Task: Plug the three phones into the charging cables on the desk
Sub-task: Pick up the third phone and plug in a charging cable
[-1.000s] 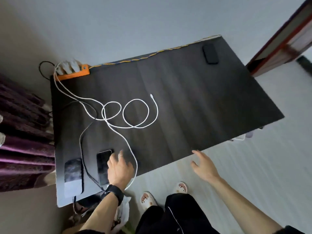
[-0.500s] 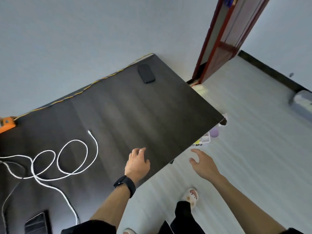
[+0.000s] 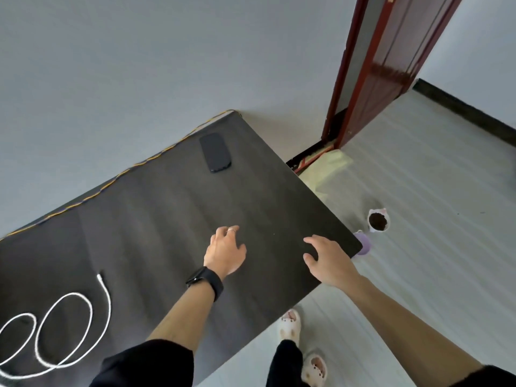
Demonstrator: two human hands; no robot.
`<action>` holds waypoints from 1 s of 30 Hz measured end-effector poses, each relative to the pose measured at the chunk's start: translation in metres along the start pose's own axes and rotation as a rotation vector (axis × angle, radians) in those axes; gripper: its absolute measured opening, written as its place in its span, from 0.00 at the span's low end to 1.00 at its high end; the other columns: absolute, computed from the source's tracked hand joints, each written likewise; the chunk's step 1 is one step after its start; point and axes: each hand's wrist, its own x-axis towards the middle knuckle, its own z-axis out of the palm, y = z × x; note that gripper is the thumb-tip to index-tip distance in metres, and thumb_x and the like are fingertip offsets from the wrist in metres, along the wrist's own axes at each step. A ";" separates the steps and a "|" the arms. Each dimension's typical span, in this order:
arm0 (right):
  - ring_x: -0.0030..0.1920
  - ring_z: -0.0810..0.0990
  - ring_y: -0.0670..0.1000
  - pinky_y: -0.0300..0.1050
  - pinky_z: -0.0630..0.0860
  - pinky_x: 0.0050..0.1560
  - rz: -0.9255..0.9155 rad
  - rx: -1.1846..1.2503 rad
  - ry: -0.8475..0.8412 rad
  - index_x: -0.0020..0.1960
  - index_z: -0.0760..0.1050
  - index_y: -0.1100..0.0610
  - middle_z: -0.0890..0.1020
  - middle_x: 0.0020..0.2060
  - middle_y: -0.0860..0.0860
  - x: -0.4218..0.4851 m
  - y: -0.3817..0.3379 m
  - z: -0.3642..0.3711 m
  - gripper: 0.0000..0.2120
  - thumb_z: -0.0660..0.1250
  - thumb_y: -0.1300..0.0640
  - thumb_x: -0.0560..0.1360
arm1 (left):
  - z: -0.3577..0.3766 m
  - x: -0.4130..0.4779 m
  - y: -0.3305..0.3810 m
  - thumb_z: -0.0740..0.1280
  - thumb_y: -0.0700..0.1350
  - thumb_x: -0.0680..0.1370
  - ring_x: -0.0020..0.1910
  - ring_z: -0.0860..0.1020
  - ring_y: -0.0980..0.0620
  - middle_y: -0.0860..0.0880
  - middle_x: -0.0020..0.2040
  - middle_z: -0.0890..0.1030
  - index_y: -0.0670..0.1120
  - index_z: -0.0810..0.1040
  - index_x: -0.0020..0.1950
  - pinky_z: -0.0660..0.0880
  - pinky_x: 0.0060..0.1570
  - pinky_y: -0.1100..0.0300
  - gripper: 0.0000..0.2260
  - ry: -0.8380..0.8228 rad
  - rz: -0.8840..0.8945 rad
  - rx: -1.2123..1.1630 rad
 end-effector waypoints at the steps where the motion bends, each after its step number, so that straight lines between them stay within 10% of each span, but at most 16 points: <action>1: 0.75 0.67 0.54 0.52 0.69 0.71 -0.015 -0.040 -0.015 0.74 0.66 0.48 0.68 0.76 0.49 0.015 0.002 -0.004 0.23 0.63 0.46 0.80 | -0.004 0.018 0.005 0.63 0.50 0.77 0.72 0.65 0.43 0.47 0.74 0.65 0.48 0.64 0.76 0.68 0.68 0.49 0.27 0.012 0.000 -0.004; 10: 0.81 0.47 0.56 0.60 0.55 0.78 -0.221 -0.433 -0.122 0.80 0.47 0.43 0.45 0.82 0.51 0.125 0.013 -0.013 0.31 0.57 0.42 0.81 | -0.036 0.189 0.032 0.64 0.57 0.77 0.78 0.55 0.40 0.43 0.80 0.53 0.51 0.59 0.79 0.59 0.74 0.45 0.32 0.126 -0.059 -0.008; 18: 0.81 0.51 0.55 0.59 0.60 0.76 -0.312 -0.382 -0.026 0.80 0.49 0.43 0.50 0.82 0.50 0.142 0.035 0.005 0.34 0.58 0.40 0.78 | -0.048 0.278 0.019 0.65 0.59 0.76 0.78 0.52 0.35 0.40 0.81 0.46 0.57 0.56 0.79 0.57 0.73 0.37 0.34 0.225 -0.256 -0.069; 30: 0.80 0.52 0.57 0.62 0.61 0.75 -0.337 -0.394 -0.061 0.80 0.50 0.44 0.50 0.82 0.52 0.148 0.038 0.003 0.34 0.60 0.41 0.78 | -0.036 0.299 0.041 0.66 0.62 0.75 0.67 0.67 0.34 0.36 0.67 0.71 0.48 0.68 0.67 0.69 0.61 0.37 0.26 0.381 -0.388 -0.041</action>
